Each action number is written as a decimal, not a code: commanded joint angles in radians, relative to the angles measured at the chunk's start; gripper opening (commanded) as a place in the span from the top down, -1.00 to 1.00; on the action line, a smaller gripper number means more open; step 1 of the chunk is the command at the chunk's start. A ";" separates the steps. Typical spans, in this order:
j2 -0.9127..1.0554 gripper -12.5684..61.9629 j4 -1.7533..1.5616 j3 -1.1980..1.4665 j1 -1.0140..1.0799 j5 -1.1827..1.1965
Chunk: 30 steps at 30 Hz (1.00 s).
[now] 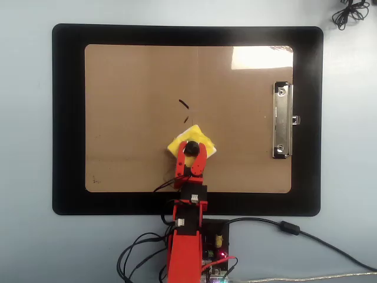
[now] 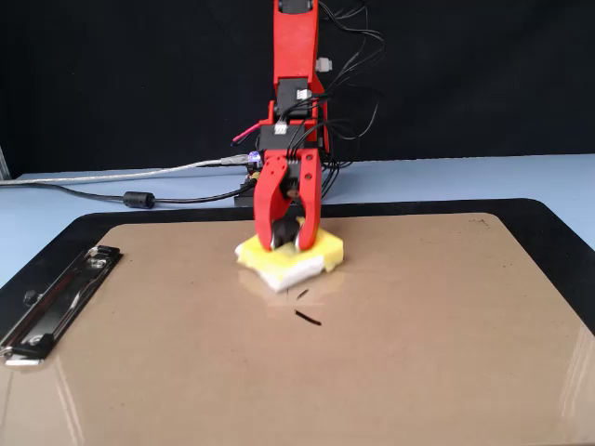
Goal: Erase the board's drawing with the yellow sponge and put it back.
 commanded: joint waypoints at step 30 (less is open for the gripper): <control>-0.571 0.88 -0.138 -0.523 -0.055 -0.009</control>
